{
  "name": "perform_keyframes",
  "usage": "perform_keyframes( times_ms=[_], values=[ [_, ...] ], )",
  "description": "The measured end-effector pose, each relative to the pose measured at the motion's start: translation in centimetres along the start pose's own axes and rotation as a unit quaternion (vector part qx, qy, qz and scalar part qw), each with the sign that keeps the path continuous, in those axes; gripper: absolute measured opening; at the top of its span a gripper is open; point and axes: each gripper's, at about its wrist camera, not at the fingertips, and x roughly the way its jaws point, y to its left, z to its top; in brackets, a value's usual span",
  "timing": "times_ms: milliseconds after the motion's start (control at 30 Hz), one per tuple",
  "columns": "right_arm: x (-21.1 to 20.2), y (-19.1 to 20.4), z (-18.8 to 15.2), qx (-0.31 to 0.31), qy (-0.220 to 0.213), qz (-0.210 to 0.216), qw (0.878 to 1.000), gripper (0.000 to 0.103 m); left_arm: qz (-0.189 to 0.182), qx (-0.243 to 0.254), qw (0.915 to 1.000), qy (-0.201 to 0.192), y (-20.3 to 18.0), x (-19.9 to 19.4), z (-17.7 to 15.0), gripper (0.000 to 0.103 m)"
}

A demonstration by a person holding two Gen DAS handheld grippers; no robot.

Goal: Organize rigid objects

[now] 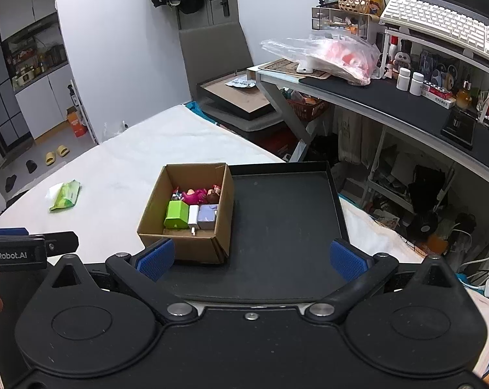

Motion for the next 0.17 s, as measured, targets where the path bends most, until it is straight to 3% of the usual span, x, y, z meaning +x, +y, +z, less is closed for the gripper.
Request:
perform_keyframes(
  times_ms=[167],
  values=[
    [0.12, -0.05, -0.14, 0.000, 0.003, 0.001, 1.000, 0.103, -0.005, 0.009, 0.9999, 0.003, -0.09, 0.35, -0.01, 0.093]
  ],
)
